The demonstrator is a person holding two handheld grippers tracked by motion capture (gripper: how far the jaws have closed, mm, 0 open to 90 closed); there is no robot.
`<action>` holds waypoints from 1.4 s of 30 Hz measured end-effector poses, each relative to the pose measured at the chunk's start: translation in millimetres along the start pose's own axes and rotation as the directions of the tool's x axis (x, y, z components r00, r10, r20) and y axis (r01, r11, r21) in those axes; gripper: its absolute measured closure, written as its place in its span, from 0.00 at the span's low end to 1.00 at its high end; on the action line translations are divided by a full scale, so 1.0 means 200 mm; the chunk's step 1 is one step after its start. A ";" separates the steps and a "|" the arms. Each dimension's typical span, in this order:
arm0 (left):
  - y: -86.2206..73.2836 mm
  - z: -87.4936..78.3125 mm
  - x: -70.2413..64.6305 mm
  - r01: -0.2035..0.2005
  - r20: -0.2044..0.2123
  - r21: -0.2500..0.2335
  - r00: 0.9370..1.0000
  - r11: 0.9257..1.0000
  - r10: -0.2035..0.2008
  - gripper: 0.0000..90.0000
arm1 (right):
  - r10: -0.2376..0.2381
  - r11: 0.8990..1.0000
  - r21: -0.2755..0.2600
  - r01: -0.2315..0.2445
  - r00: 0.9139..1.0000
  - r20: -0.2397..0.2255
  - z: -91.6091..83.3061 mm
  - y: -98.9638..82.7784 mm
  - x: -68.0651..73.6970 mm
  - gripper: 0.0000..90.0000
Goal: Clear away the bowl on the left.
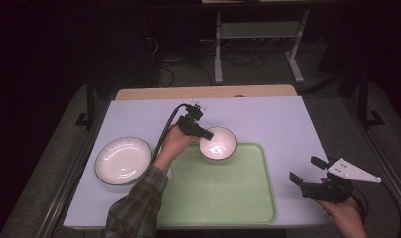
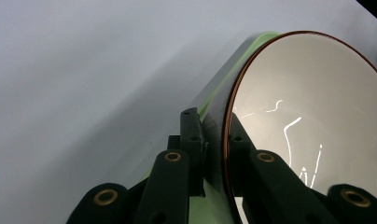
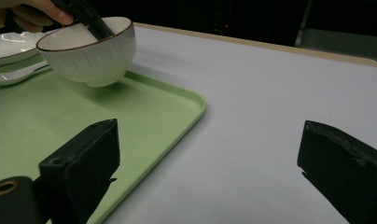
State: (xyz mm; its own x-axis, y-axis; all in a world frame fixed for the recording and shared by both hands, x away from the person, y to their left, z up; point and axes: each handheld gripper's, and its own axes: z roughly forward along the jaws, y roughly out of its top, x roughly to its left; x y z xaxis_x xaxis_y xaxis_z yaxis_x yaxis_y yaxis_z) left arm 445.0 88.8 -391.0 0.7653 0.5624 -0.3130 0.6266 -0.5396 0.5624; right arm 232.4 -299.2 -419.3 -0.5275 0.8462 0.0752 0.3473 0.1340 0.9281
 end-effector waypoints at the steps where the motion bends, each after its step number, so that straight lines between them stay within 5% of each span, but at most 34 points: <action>1: 0.01 0.02 -0.01 -0.002 0.002 0.005 1.000 1.000 0.002 0.92 | 0.001 1.000 -0.002 -0.001 1.000 -0.001 0.00 0.00 0.00 0.06; 12: 0.03 0.17 -0.02 0.005 -0.001 0.041 1.000 0.999 -0.005 0.92 | 0.007 1.000 -0.012 -0.007 1.000 -0.002 -0.01 0.00 -0.01 0.06; 22: 0.02 0.18 0.00 0.015 0.020 0.027 1.000 1.000 -0.015 0.89 | 0.004 1.000 -0.012 -0.004 1.000 -0.001 -0.01 0.00 0.00 0.06; 28: 0.02 0.11 -0.02 0.003 0.031 -0.013 1.000 1.000 -0.003 0.63 | 0.006 1.000 -0.011 -0.006 1.000 -0.001 -0.01 0.00 0.00 0.06; 34: -0.01 -0.01 -0.05 -0.064 0.006 -0.060 0.998 0.996 0.064 0.36 | 0.002 1.000 -0.009 -0.002 1.000 0.000 -0.01 0.00 0.00 0.06; 42: -0.11 -0.16 -0.04 -0.083 -0.044 -0.084 0.996 0.993 0.079 0.27 | -0.001 1.000 -0.007 0.001 1.000 0.002 -0.01 0.00 0.00 0.06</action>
State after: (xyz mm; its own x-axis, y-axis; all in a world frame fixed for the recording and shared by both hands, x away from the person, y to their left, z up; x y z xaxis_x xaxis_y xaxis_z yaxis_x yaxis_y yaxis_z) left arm 421.1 116.4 -375.4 0.8055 0.5447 -0.2335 0.5464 -0.5298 0.6487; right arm 231.3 -299.8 -418.5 -0.5266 0.8469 0.0738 0.3416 0.1313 0.9306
